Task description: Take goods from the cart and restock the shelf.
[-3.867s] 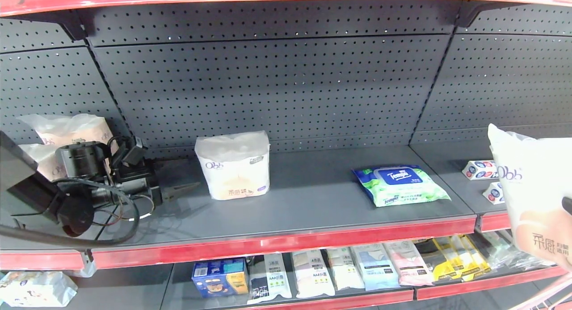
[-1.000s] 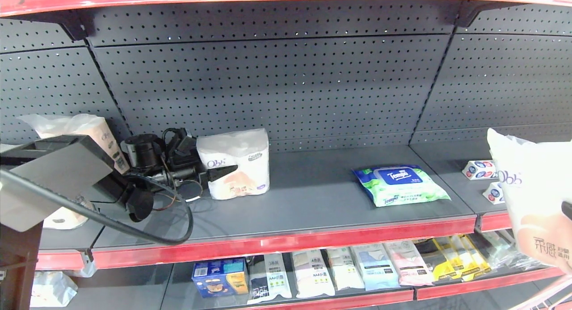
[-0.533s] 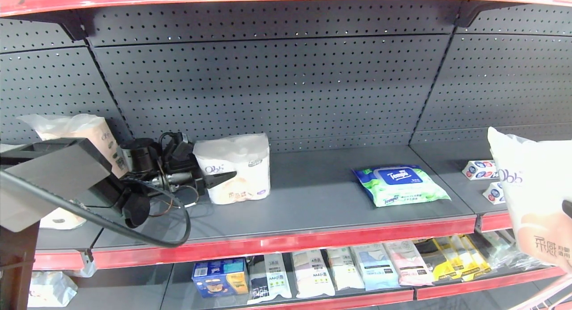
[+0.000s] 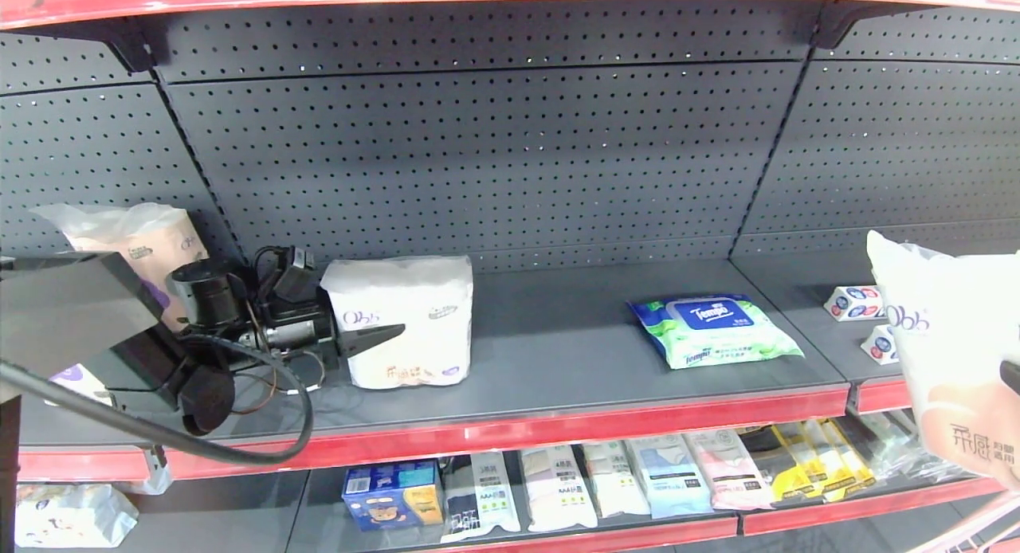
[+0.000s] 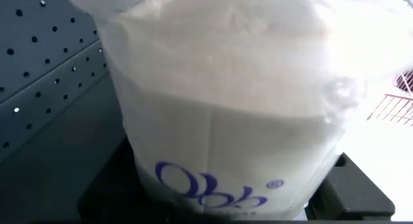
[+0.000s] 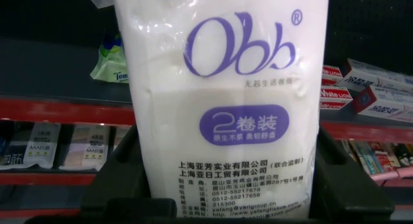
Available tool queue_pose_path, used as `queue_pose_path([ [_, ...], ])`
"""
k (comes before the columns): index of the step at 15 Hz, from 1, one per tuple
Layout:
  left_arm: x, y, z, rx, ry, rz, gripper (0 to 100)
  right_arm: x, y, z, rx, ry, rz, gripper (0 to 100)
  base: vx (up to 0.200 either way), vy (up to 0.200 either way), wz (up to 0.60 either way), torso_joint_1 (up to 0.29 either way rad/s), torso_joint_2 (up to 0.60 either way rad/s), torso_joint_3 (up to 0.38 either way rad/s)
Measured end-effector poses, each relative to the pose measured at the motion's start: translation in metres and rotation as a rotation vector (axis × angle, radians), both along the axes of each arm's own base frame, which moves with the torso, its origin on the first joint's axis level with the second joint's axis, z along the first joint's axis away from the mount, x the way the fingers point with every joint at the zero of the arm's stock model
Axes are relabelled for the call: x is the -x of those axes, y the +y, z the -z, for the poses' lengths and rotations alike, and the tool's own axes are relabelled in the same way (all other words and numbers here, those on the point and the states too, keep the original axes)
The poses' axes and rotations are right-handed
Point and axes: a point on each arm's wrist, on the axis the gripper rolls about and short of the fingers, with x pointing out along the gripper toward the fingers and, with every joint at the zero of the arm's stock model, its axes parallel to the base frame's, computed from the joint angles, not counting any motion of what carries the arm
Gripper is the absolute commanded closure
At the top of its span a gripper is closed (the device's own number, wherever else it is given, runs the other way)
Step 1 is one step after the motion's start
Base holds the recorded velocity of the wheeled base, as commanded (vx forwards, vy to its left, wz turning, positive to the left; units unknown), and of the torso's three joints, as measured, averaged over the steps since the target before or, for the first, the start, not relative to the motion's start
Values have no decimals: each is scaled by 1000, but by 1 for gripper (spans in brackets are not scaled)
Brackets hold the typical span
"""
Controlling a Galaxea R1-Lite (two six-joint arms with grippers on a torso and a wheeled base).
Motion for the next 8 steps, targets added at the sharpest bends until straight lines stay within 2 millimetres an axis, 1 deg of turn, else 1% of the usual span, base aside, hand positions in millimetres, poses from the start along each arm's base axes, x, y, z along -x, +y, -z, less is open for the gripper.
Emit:
queue_pose_path([
  [4, 24, 0, -6, 23, -19, 30, 100, 0, 0, 0, 0, 0, 0, 100, 0, 0, 0, 0, 0, 0],
  [8, 45, 0, 6, 24, 44, 29, 100, 0, 0, 1, 0, 2, -2, 100, 0, 0, 0, 0, 0, 0],
])
